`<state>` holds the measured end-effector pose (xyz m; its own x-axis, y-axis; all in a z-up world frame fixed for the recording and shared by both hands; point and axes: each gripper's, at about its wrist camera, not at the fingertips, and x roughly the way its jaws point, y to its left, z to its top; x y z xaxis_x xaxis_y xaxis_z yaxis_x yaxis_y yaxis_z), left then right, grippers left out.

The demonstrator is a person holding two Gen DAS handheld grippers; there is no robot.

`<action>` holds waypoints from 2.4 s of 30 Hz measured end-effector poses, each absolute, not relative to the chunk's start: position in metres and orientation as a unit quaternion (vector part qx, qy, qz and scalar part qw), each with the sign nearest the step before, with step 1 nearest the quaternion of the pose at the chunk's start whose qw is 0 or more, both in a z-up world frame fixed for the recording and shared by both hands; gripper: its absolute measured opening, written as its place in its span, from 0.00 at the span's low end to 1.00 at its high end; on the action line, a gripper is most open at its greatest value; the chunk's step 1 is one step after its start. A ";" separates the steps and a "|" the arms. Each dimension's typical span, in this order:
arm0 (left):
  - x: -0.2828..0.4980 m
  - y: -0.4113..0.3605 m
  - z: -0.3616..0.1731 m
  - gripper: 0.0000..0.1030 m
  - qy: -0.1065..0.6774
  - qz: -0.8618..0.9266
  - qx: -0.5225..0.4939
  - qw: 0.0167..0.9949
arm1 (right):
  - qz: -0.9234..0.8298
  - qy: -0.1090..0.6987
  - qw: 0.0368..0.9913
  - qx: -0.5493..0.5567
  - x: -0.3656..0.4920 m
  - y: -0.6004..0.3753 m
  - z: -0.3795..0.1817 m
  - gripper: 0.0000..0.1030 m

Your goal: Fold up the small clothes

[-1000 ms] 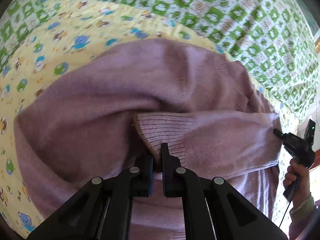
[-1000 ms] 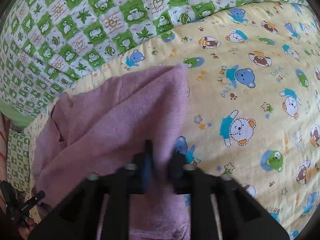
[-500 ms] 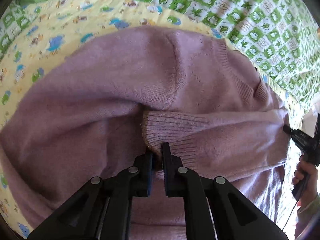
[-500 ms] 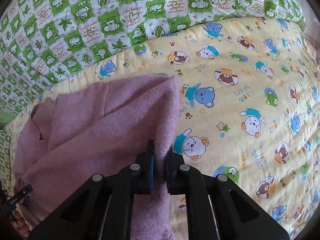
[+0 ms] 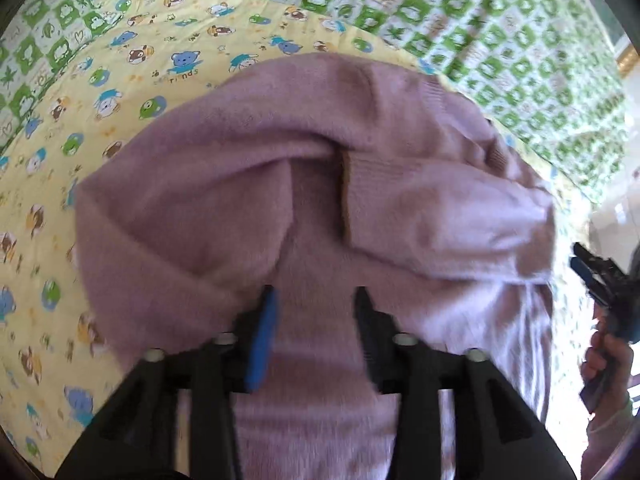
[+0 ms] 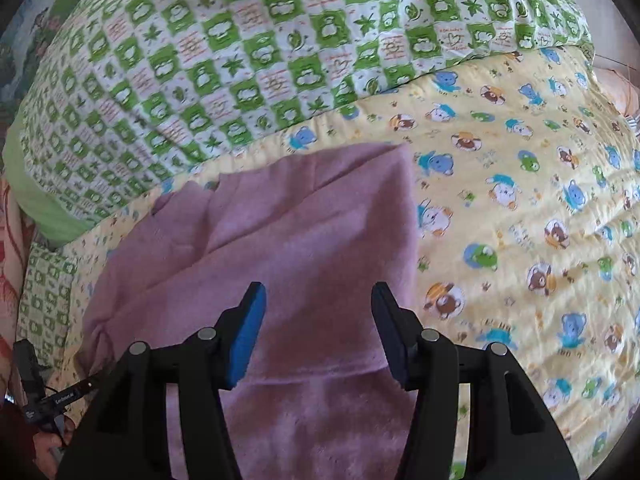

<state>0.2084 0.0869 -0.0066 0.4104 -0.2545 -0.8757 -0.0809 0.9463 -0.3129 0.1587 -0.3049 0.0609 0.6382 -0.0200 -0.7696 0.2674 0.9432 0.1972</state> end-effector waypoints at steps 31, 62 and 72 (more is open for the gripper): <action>0.198 0.020 0.110 0.04 0.374 -0.169 -0.274 0.870 | -0.044 0.457 0.872 0.167 0.088 -0.243 0.027 0.55; 0.264 0.082 -0.073 0.54 0.513 0.064 0.012 0.856 | -0.073 0.457 0.797 0.389 0.208 -0.321 -0.020 0.48; 0.287 0.129 -0.062 0.43 0.489 0.129 -0.085 0.859 | 0.074 0.272 0.937 0.207 0.181 -0.250 0.148 0.05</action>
<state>0.2875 0.1290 -0.0621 0.4893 0.1388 -0.8610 -0.3046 0.9523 -0.0196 0.1810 -0.2504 0.1476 0.8411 0.2516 -0.4788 -0.0260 0.9030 0.4288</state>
